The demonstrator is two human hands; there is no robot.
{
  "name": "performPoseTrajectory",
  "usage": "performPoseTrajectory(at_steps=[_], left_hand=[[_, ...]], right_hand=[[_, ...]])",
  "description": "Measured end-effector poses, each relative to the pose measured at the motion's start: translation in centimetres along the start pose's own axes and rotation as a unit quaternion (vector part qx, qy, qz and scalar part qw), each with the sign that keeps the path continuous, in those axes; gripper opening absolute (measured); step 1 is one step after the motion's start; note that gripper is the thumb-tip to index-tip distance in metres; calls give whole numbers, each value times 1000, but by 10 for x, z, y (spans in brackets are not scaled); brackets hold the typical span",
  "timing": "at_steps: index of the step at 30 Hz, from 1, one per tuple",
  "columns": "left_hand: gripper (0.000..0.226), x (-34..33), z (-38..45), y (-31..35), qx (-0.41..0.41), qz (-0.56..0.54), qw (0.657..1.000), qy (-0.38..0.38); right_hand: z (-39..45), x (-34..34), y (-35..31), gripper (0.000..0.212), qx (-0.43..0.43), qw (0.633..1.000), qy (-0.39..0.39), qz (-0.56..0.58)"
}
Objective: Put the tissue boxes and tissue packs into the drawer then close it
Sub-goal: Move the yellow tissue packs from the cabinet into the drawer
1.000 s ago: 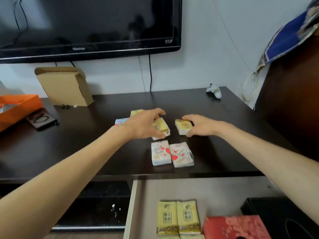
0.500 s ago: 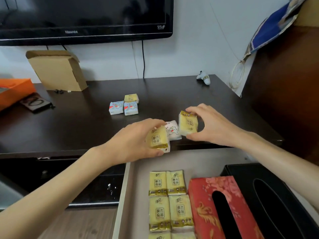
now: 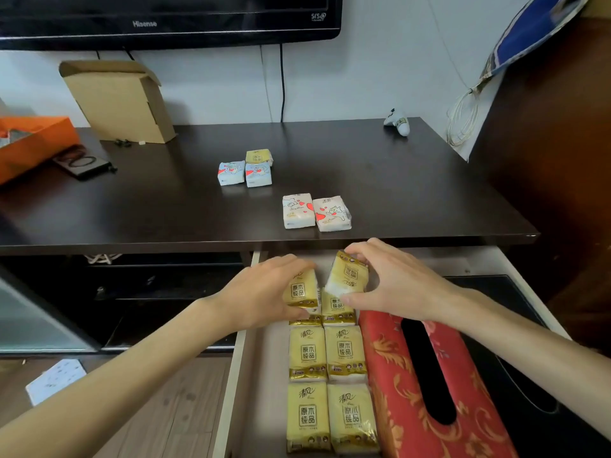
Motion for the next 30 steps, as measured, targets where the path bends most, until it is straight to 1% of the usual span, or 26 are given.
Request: performPoseTrajectory(at_steps=[4, 7, 10, 12, 18, 23, 24, 27, 30], left_hand=[[77, -16, 12, -5, -2, 6, 1000, -18], [79, -25, 15, -7, 2, 5, 999, -32], [82, -31, 14, -10, 9, -5, 999, -53], [83, -33, 12, -11, 9, -14, 998, -55], [89, -32, 4, -13, 2, -3, 1000, -19], [86, -35, 3, -12, 13, 33, 999, -15], [85, -36, 3, -12, 15, 36, 999, -12], [85, -36, 3, -12, 22, 33, 999, 0], [82, -34, 1, -12, 34, 16, 999, 17]], right_hand=[[-1, -11, -5, 77, 2, 996, 17, -88], [0, -14, -4, 79, 4, 992, 6, -125], [11, -18, -4, 87, -17, 993, -40, -110], [18, -22, -4, 88, -30, 993, -71, -89], [34, -41, -1, 93, -45, 989, -128, -62], [43, -44, 3, 100, -38, 983, -164, -77], [45, -44, 3, 98, -30, 982, -172, -75], [49, -48, -1, 79, 2, 979, -186, -79], [50, -52, -4, 72, 15, 980, -164, -109]])
Point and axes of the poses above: each hand's wrist, its own z-axis towards the middle knuckle, its own x-axis out of the back of the hand, y = z × x, the point moved 4 cm from there along z, towards the middle knuckle, and after that the axes turned 2 degrees about -x, right-handed, at the moved point
